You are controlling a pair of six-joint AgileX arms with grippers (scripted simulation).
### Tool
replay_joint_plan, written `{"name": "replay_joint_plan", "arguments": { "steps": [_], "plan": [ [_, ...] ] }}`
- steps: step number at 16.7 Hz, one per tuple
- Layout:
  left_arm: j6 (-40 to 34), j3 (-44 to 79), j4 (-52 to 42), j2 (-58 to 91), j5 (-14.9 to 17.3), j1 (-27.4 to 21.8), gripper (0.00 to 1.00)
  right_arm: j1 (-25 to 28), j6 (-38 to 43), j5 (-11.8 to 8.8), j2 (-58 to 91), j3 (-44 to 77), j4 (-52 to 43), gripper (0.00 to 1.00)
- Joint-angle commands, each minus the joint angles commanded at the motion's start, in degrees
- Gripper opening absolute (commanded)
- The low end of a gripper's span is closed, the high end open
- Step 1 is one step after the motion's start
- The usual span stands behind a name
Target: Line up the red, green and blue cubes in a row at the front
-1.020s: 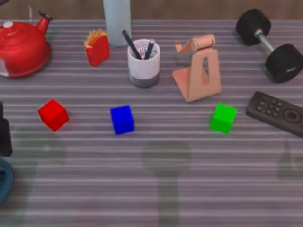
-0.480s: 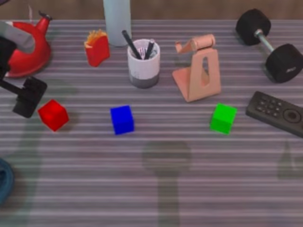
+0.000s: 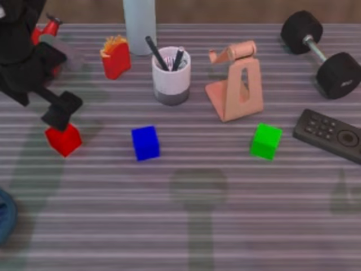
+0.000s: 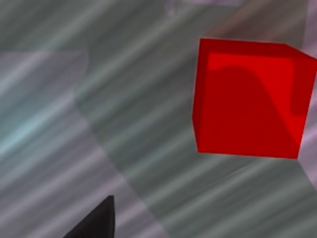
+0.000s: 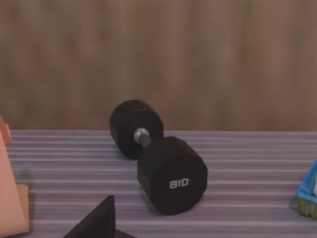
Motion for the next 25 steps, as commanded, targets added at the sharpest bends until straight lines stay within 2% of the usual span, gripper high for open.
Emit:
{"name": "replay_joint_plan", "arguments": {
  "steps": [4, 10, 18, 23, 25],
  "plan": [
    [1.63, 5.48, -2.63, 5.68, -0.04, -0.37, 1.00, 0.00, 0.00, 0.00, 0.00, 0.00, 0.00, 1.00],
    [1.60, 5.17, -2.33, 5.61, -0.05, -0.08, 1.00, 0.00, 0.00, 0.00, 0.00, 0.00, 0.00, 1.00],
    [1.78, -4.29, 13.19, 11.36, 0.01, -0.27, 1.00, 0.00, 0.00, 0.00, 0.00, 0.00, 0.00, 1.00],
    [1.81, -5.39, 14.77, 12.20, 0.02, -0.28, 1.00, 0.00, 0.00, 0.00, 0.00, 0.00, 0.00, 1.00],
    [1.81, -5.39, 14.77, 12.20, 0.02, -0.28, 0.85, 0.00, 0.00, 0.00, 0.00, 0.00, 0.00, 1.00]
  ]
}}
